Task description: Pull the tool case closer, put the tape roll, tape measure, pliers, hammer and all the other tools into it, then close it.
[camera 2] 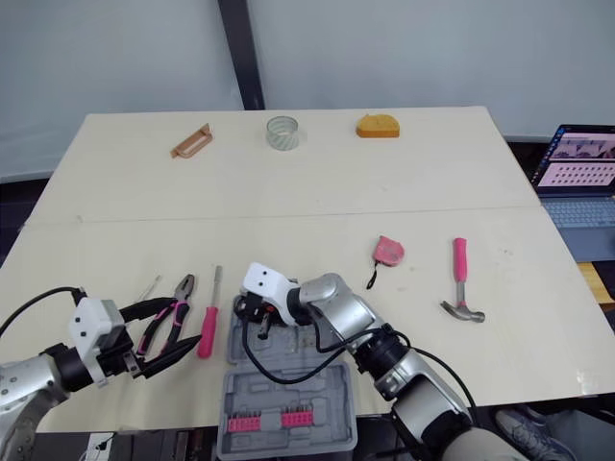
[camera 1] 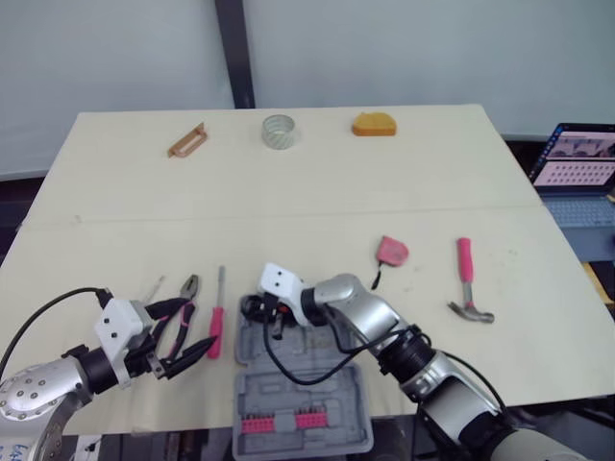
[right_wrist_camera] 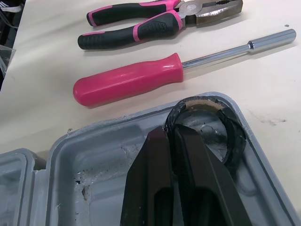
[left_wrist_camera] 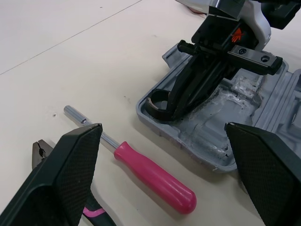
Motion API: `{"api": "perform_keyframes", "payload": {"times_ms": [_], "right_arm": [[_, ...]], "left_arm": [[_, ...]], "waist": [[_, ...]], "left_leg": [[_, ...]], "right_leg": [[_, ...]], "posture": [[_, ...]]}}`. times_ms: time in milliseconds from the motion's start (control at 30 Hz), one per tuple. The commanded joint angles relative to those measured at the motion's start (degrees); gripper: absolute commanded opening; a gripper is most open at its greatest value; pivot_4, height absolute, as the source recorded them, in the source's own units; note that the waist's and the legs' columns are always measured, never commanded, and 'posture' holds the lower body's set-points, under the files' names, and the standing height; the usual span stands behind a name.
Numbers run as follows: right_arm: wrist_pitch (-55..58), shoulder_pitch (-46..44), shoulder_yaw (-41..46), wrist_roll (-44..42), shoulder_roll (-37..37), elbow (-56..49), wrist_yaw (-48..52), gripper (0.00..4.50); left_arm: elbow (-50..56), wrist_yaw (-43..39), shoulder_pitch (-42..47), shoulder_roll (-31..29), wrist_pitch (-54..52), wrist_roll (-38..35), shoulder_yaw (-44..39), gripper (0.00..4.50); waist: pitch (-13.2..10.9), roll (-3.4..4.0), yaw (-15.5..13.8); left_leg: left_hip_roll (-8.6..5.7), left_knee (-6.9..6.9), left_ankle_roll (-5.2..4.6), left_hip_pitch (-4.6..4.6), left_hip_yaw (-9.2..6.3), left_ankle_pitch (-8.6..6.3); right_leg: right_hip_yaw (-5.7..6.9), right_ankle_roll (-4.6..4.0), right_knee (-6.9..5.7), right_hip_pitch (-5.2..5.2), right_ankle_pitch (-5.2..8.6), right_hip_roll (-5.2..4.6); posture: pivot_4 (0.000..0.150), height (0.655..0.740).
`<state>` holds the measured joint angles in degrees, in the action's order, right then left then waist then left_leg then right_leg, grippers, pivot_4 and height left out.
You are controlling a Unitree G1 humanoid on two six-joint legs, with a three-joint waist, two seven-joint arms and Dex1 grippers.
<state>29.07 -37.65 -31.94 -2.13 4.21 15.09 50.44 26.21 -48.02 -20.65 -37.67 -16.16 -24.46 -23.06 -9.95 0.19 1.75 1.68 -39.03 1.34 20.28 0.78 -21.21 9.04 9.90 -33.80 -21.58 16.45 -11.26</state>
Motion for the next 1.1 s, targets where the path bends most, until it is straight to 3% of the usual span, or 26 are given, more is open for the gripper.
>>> {"api": "perform_keyframes", "payload": {"times_ms": [33,333,433,667,1000,1100], "right_arm": [[0.2,-0.6,0.6,0.0,-0.1,-1.0,0.4,0.05],[0.3,-0.6,0.3,0.1,-0.2,-0.8,0.7,0.05],[0.4,-0.7,0.9,-0.4,-0.5,-1.3,0.5,1.08],[1.4,-0.6,1.6,-1.7,-0.2,-4.5,1.9,4.39],[1.6,0.2,3.0,-4.7,0.5,-8.6,3.4,4.46],[-1.7,0.6,4.0,-4.0,-0.3,-5.3,1.2,3.62]], "left_arm": [[0.4,0.1,0.1,-0.6,0.7,0.2,-0.1,4.5],[0.0,0.0,0.4,-0.7,0.8,0.4,0.2,4.5],[-0.1,-0.1,0.4,-0.7,0.9,0.5,0.2,4.5],[-0.5,-0.2,0.4,-0.7,1.0,0.7,0.3,4.5],[-1.1,-0.1,0.9,-0.6,1.5,0.8,0.8,4.5],[-1.4,0.0,1.1,-0.7,1.7,0.8,1.0,4.5]], "waist": [[0.0,0.0,0.0],[0.0,0.0,0.0],[0.0,0.01,0.0],[0.0,0.02,0.0],[0.0,0.02,-0.1],[0.0,0.02,0.0]], "left_leg": [[0.0,0.0,0.0,0.0,0.0,0.0],[0.0,0.0,0.0,0.0,0.0,0.0],[0.0,0.0,0.0,0.0,0.0,0.0],[0.0,0.0,0.0,0.0,0.0,0.0],[0.0,0.01,0.01,0.0,0.0,0.0],[0.0,0.01,0.01,0.0,0.0,0.0]], "right_leg": [[0.0,0.0,0.0,0.0,0.0,0.0],[0.0,0.0,0.0,0.0,0.0,0.0],[0.0,0.0,0.0,0.0,0.0,0.0],[0.0,0.0,0.0,0.0,0.0,0.0],[0.0,0.0,0.0,-0.01,0.0,0.0],[0.0,0.0,0.0,-0.01,0.0,0.0]], "posture": [[0.15,0.74],[0.15,0.74],[0.15,0.74],[0.15,0.74],[0.15,0.74],[0.15,0.74]]}}
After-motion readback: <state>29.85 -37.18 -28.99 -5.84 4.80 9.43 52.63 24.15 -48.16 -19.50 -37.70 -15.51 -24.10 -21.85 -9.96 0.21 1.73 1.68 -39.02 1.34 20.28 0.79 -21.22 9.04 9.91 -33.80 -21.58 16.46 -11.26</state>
